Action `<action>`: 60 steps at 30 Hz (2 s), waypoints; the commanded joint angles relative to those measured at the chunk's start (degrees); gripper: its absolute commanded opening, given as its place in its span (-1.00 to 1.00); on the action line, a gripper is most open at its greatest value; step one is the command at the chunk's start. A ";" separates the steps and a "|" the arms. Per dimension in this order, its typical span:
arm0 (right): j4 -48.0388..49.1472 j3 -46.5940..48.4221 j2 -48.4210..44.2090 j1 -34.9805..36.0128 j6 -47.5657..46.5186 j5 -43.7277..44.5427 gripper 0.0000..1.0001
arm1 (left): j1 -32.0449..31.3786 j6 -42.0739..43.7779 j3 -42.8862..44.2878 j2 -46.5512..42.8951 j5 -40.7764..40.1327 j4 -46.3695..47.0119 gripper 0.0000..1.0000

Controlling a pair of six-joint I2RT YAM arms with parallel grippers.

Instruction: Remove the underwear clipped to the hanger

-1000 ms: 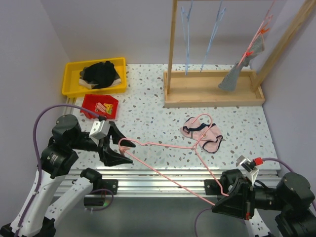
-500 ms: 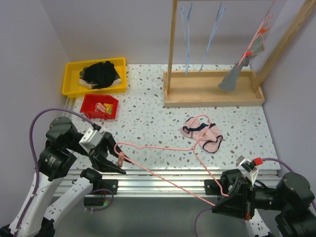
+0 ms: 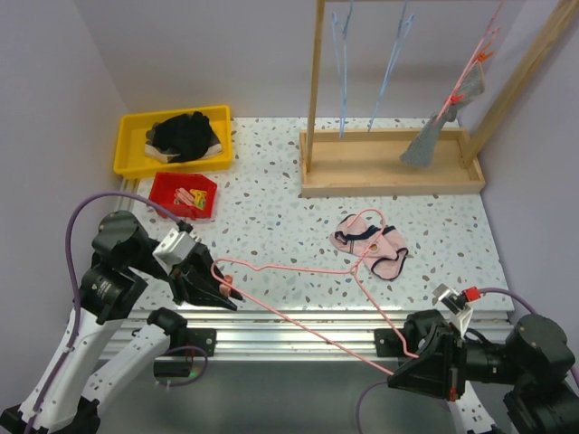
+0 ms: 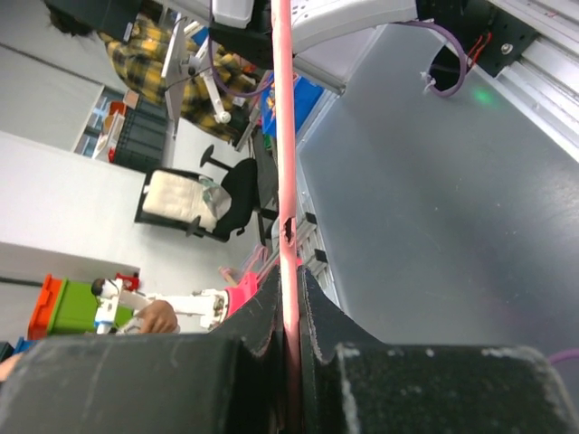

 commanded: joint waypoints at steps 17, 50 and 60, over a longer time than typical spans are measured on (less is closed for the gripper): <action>34.67 -14.01 -11.65 0.03 37.34 12.15 -1.00 | -0.28 10.44 -2.01 6.17 0.02 -10.75 -1.00; -9.87 -13.67 -2.34 0.03 -2.99 47.22 -1.00 | 26.26 -2.13 33.67 62.67 -87.26 -17.96 -1.00; -9.78 -10.68 0.47 0.11 -4.40 50.56 -1.00 | 30.57 -2.75 31.83 70.32 -84.71 -16.28 -1.00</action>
